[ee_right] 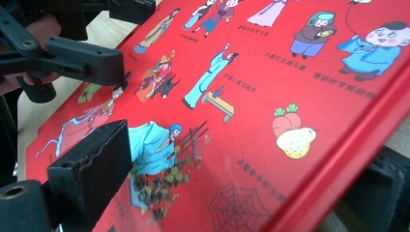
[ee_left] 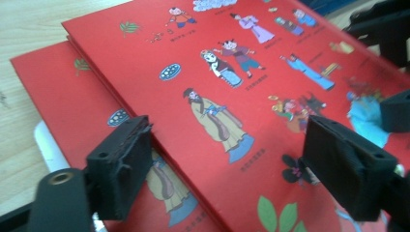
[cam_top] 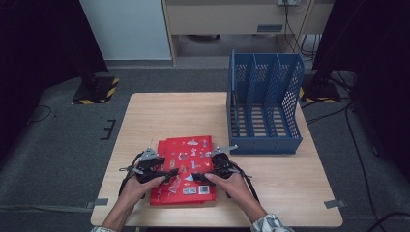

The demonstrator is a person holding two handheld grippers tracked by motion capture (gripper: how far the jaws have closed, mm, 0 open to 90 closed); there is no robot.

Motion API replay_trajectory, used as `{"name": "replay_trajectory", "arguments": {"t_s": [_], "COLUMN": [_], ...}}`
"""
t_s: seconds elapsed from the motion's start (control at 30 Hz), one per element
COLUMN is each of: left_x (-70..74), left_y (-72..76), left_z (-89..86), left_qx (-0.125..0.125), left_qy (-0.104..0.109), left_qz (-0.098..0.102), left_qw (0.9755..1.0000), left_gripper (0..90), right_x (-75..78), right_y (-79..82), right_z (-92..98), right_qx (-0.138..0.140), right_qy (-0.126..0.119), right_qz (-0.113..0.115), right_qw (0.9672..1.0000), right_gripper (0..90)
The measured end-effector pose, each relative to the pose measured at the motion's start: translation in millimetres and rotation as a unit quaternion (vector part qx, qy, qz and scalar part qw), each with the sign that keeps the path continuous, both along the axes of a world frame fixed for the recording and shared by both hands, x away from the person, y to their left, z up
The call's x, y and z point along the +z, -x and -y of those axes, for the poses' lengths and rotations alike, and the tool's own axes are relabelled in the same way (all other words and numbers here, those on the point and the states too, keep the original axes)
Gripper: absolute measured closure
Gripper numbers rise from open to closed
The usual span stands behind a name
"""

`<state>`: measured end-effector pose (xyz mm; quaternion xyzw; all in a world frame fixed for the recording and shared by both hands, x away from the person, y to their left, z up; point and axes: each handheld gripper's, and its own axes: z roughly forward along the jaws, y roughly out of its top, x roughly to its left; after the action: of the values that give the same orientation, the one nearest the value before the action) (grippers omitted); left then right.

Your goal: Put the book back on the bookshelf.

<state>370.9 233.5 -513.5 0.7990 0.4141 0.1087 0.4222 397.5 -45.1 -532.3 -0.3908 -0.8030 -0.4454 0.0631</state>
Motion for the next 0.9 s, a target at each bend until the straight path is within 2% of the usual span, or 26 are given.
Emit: {"name": "replay_trajectory", "arguments": {"t_s": [0.07, 0.17, 0.2, 0.27, 0.33, 0.43, 0.53, 0.67, 0.9], "left_x": [0.3, 0.1, 0.1, 1.1, 1.1, 1.8, 3.2, 6.1, 7.5], "left_y": [-1.2, -3.6, -4.2, -4.6, -5.1, -4.2, -3.1, -1.9, -0.2], "left_z": [-0.3, -0.9, -0.5, -0.9, -2.3, -2.8, -1.7, -0.6, 0.5], "left_qx": [0.007, 0.003, 0.003, 0.001, 0.003, 0.002, 0.002, -0.003, -0.004], "left_qy": [0.010, 0.022, 0.023, 0.017, 0.026, 0.024, 0.029, 0.024, 0.024], "left_qz": [-0.005, -0.009, -0.010, -0.009, -0.014, -0.013, -0.012, -0.007, -0.003], "left_qw": [0.9999, 0.9997, 0.9997, 0.9998, 0.9995, 0.9996, 0.9995, 0.9997, 0.9997], "left_gripper": [22.1, 27.7, 29.7, 31.4, 32.9, 35.4, 36.0, 38.1, 39.0], "right_x": [-0.3, -0.8, -0.9, -1.5, -1.6, 0.4, 6.0, 13.4, 18.3], "right_y": [-0.9, -3.1, -2.9, -3.1, -4.1, -3.6, -1.6, -0.1, -1.4], "right_z": [-1.3, -1.6, -1.8, -1.5, -0.1, 0.9, 2.0, 4.8, 9.4], "right_qx": [-0.005, -0.002, 0.002, 0.000, 0.003, 0.003, 0.000, -0.012, -0.025], "right_qy": [-0.003, -0.012, -0.019, -0.018, -0.018, -0.020, -0.020, -0.030, -0.045], "right_qz": [-0.002, -0.007, -0.009, -0.008, -0.009, -0.003, 0.016, 0.037, 0.029], "right_qw": [1.0000, 0.9999, 0.9998, 0.9998, 0.9998, 0.9998, 0.9997, 0.9988, 0.9982], "right_gripper": [6.0, 8.2, 9.9, 10.1, 10.7, 12.0, 14.1, 21.1, 32.0]}}
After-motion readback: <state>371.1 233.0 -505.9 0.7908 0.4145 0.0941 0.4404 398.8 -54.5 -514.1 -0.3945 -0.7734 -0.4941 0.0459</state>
